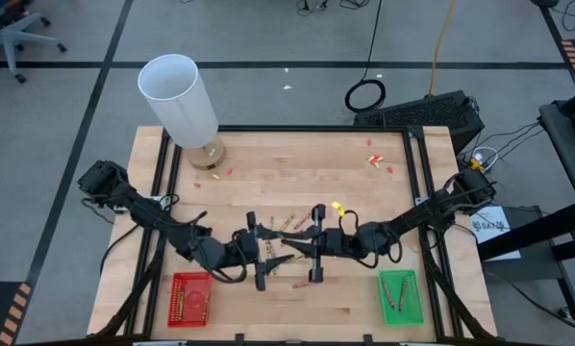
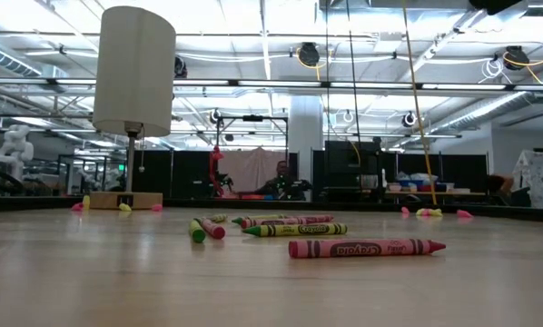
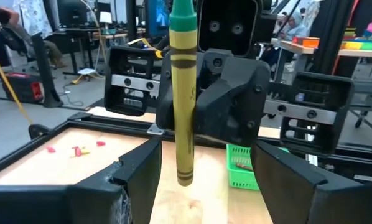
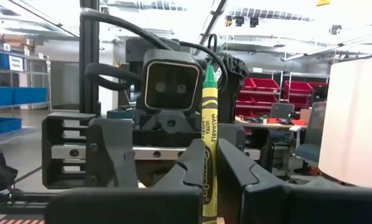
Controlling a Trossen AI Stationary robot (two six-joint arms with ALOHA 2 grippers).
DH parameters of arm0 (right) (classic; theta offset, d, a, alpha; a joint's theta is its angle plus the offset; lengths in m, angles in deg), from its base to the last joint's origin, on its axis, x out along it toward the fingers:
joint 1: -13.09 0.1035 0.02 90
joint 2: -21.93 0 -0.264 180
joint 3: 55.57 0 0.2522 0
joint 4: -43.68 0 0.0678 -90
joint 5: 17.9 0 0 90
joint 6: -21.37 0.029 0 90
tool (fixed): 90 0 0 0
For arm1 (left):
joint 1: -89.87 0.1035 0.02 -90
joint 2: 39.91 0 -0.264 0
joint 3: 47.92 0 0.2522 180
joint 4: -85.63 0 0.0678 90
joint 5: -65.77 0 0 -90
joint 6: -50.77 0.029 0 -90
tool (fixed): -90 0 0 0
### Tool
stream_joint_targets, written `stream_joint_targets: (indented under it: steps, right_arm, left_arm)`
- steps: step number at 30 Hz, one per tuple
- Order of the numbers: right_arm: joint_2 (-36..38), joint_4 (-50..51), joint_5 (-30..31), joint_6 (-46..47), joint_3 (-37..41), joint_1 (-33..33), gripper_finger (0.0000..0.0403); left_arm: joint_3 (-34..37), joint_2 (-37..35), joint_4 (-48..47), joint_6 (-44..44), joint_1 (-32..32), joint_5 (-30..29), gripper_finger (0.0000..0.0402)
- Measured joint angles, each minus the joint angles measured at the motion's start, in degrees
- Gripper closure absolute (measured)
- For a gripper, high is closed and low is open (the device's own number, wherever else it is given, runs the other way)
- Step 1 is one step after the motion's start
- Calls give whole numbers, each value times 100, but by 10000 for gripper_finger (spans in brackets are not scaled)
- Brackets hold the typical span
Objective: Sort crayons
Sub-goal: Put the green crayon into the red bin
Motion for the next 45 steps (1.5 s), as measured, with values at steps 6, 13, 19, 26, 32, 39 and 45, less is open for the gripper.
stream_joint_targets:
  steps: [6, 13, 19, 26, 32, 39, 45]
  right_arm:
    - [0, 2, 0, 54, 0, -15, 398]
    - [0, 1, -61, 58, 0, -11, 398]
    - [0, 25, -175, 86, 0, -6, 398]
    - [2, 117, -289, 352, 0, -8, 372]
    - [2, 395, -295, 443, -4, -7, 300]
    - [2, 679, -268, 508, -7, 27, 220]
    - [2, 807, -267, 507, -4, 102, 184]
  left_arm:
    - [0, 0, -1, 11, 18, 69, 192]
    - [0, 0, -20, 11, 33, 150, 284]
    - [0, 0, -52, 12, 34, 127, 350]
    - [0, 0, -82, 105, 24, 148, 385]
    - [2, 0, -336, 100, -93, 151, 377]
    - [4, -332, -1073, -296, -305, 105, 375]
    - [2, -767, -2087, -960, -488, 46, 374]
